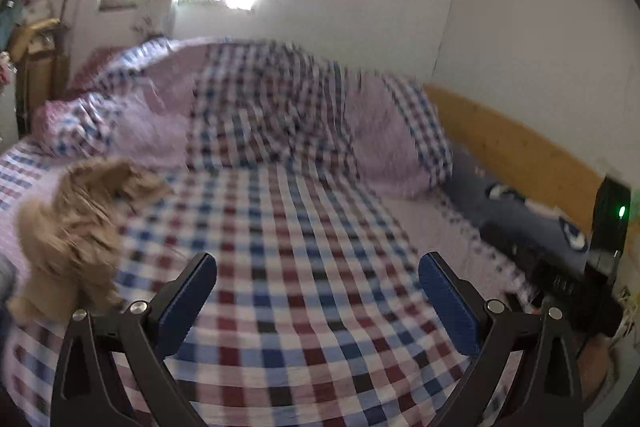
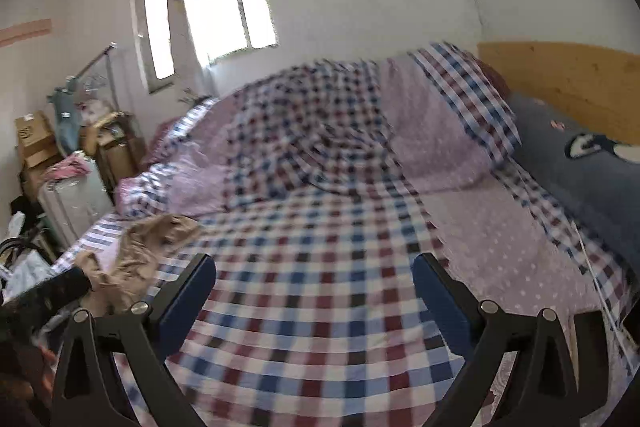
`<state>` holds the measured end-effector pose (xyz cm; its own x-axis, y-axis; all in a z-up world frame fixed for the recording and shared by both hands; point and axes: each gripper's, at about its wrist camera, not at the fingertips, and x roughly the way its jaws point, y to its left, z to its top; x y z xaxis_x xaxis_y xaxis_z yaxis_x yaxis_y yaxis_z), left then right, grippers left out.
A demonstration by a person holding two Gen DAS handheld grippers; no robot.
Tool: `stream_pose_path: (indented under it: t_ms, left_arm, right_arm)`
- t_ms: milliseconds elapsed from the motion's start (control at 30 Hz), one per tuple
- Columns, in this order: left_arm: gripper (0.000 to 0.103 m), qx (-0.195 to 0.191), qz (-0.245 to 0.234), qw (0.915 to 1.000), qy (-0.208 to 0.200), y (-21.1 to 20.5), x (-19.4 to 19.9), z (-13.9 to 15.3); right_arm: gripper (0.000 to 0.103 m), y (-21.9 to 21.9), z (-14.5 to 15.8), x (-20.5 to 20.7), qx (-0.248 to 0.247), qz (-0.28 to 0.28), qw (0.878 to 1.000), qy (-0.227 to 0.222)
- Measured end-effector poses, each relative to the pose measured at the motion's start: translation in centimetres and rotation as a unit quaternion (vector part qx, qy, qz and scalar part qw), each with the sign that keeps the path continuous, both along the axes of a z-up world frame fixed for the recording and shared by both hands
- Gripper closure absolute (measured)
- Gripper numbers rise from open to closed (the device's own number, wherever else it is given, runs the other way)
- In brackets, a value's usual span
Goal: Fold clothes
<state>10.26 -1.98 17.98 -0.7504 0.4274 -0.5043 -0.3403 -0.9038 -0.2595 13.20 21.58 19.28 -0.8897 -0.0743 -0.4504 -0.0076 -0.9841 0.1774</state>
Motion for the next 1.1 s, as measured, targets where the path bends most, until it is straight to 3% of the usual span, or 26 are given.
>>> stream_pose_path:
  t_ms: [267,433,567,733,967,1100]
  left_arm:
    - [0.000,-0.037,0.018,0.9966,-0.072,5.1,-4.4,-8.4]
    - [0.000,-0.041,0.031,0.9922,-0.114,6.0,-6.2,-11.9]
    - [0.000,-0.068,0.038,0.9866,-0.143,6.7,-7.3,-14.0]
    - [0.000,-0.097,0.033,0.9826,-0.155,7.7,-8.0,-15.1]
    - [0.000,-0.147,0.027,0.9776,-0.148,9.3,-8.3,-15.8]
    - [0.000,-0.157,0.028,0.9768,-0.143,9.2,-8.2,-16.1]
  right_arm:
    - [0.002,1.1,-8.9,-5.6,0.025,0.004,0.993,-0.118]
    - [0.002,1.5,-12.5,-6.9,0.032,0.000,0.986,-0.161]
    - [0.002,1.9,-14.7,-7.4,0.043,-0.003,0.982,-0.182]
    - [0.002,2.6,-16.4,-8.3,0.035,-0.012,0.975,-0.219]
    - [0.001,1.3,-17.8,-9.3,0.082,-0.012,0.966,-0.244]
    - [0.000,1.4,-18.0,-9.2,0.082,-0.012,0.966,-0.245]
